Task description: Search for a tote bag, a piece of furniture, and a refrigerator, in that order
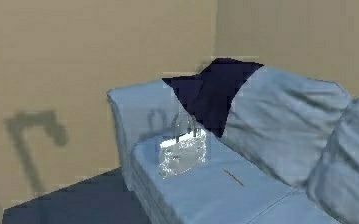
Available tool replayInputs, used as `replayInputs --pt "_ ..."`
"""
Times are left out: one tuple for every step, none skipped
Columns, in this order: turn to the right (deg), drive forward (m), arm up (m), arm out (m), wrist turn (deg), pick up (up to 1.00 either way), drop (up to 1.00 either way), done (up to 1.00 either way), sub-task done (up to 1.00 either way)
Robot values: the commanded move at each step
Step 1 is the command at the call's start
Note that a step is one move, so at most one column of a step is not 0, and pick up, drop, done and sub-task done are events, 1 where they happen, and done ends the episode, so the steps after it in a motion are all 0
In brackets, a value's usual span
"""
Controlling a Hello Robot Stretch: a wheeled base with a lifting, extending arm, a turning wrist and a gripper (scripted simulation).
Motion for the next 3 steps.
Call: replayInputs --pt "0.0 0.0 0.0 0.0 0.0 0.0 0.0 0.0 1.0" --pt "33.0 0.0 0.0 0.0 0.0 0.0 0.0 0.0 0.0" --pt "0.0 0.0 0.0 0.0 0.0 0.0 0.0 0.0 1.0"
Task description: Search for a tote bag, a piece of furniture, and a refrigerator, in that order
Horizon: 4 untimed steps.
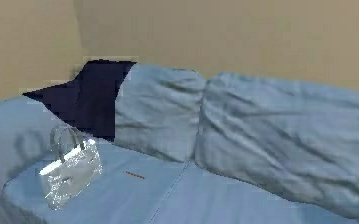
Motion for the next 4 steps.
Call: replayInputs --pt "45.0 0.0 0.0 0.0 0.0 0.0 0.0 0.0 0.0" --pt "45.0 0.0 0.0 0.0 0.0 0.0 0.0 0.0 0.0" --pt "30.0 0.0 0.0 0.0 0.0 0.0 0.0 0.0 0.0" --pt "0.0 1.0 0.0 0.0 0.0 0.0 0.0 0.0 0.0"
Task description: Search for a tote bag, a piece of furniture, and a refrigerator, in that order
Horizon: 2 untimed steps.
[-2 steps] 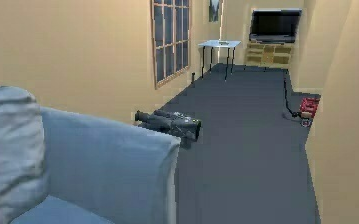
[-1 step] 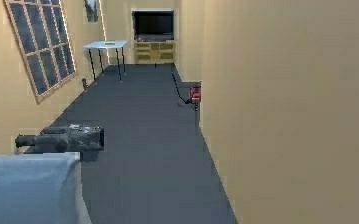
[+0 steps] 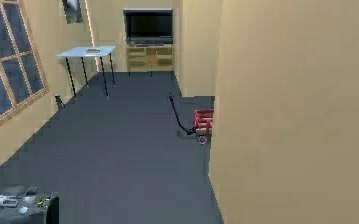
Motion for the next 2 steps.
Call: replayInputs --pt "33.0 0.0 0.0 0.0 0.0 0.0 0.0 0.0 0.0" --pt "0.0 0.05 0.0 0.0 0.0 0.0 0.0 0.0 0.0"
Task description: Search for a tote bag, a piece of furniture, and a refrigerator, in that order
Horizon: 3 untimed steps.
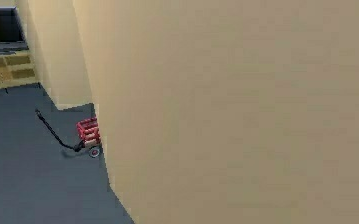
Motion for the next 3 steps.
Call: replayInputs --pt "-45.0 0.0 0.0 0.0 0.0 0.0 0.0 0.0 0.0" --pt "-3.0 0.0 0.0 0.0 0.0 0.0 0.0 0.0 0.0" --pt "-45.0 0.0 0.0 0.0 0.0 0.0 0.0 0.0 0.0"
